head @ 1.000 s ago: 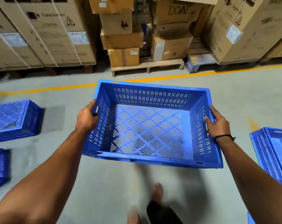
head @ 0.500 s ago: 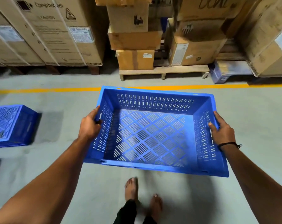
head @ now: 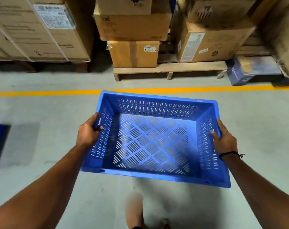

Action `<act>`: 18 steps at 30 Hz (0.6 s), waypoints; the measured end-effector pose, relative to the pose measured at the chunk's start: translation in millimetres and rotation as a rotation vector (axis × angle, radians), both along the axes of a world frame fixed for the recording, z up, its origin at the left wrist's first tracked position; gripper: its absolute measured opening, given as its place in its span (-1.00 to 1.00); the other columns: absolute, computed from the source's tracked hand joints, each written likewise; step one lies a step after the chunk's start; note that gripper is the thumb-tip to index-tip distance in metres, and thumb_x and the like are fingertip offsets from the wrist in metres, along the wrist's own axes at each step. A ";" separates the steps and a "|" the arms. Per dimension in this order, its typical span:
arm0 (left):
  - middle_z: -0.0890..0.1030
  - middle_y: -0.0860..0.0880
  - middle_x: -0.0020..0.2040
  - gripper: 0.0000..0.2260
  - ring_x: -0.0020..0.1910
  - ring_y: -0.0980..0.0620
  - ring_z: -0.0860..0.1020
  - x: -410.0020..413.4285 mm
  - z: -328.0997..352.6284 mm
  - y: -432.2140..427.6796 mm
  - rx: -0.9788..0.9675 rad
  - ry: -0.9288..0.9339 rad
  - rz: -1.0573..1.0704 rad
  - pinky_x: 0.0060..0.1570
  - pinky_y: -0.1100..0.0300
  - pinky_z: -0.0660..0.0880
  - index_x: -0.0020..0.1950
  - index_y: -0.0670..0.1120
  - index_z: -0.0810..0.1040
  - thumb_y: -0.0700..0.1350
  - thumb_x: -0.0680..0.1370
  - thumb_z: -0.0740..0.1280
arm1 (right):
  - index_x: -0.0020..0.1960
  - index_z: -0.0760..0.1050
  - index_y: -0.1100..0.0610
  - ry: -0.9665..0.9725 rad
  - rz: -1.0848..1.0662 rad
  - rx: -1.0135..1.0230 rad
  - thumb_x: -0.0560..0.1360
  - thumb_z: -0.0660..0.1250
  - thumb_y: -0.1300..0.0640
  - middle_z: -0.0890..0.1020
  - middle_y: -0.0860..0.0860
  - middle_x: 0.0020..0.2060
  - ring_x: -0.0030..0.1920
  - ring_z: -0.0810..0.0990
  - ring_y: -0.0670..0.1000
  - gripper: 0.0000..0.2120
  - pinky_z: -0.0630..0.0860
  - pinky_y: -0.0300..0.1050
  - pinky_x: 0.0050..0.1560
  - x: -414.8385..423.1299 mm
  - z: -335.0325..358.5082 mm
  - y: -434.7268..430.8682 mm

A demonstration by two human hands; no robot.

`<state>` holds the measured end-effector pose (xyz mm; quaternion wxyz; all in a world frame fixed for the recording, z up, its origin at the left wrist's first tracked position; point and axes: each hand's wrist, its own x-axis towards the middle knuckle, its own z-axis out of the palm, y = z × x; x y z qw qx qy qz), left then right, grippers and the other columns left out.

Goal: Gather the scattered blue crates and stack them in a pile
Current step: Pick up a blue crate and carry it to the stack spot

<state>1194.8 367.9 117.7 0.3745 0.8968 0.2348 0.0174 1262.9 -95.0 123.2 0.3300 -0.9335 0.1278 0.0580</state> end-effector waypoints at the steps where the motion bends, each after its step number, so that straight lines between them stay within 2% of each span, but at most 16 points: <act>1: 0.53 -0.03 0.31 -0.47 0.26 0.01 0.50 8.3 -15.6 0.7 -0.005 -0.002 0.009 0.25 0.12 0.42 0.41 0.02 0.38 -0.28 0.47 0.37 | 0.48 0.23 0.00 -0.002 0.007 -0.012 0.56 0.25 0.16 0.45 0.10 0.36 0.30 0.46 0.21 -0.49 0.35 -0.06 0.29 7.3 -16.7 0.7; 6: 0.56 -0.03 0.26 -0.46 0.19 -0.01 0.54 42.1 -92.5 2.1 0.010 -0.005 0.013 0.14 0.20 0.40 0.41 0.03 0.38 -0.28 0.47 0.37 | 0.50 0.18 -0.01 0.007 0.067 -0.036 0.57 0.23 0.15 0.47 0.15 0.33 0.24 0.49 0.27 -0.47 0.40 0.03 0.23 45.7 -103.9 4.2; 10: 0.55 -0.02 0.27 -0.46 0.19 0.08 0.50 57.8 -155.6 2.4 0.004 -0.018 0.030 0.16 0.24 0.38 0.42 0.02 0.37 -0.29 0.48 0.36 | 0.50 0.18 -0.02 0.024 0.079 -0.037 0.57 0.24 0.14 0.46 0.18 0.34 0.27 0.47 0.27 -0.46 0.39 0.04 0.26 72.3 -170.4 6.7; 15: 0.51 -0.06 0.31 -0.44 0.26 0.00 0.49 65.0 -217.4 -2.0 -0.015 -0.033 0.071 0.29 0.08 0.41 0.43 0.01 0.37 -0.30 0.47 0.37 | 0.50 0.19 -0.01 0.005 0.127 -0.061 0.57 0.25 0.15 0.46 0.20 0.33 0.28 0.46 0.25 -0.46 0.39 0.02 0.25 101.5 -229.3 4.8; 18: 0.54 -0.06 0.28 -0.44 0.19 0.01 0.52 68.0 -240.1 -4.8 -0.035 -0.025 0.106 0.24 0.14 0.42 0.43 0.03 0.35 -0.30 0.48 0.35 | 0.50 0.19 -0.01 0.023 0.155 -0.075 0.57 0.26 0.13 0.44 0.19 0.35 0.30 0.44 0.24 -0.46 0.38 0.01 0.27 120.0 -250.0 7.1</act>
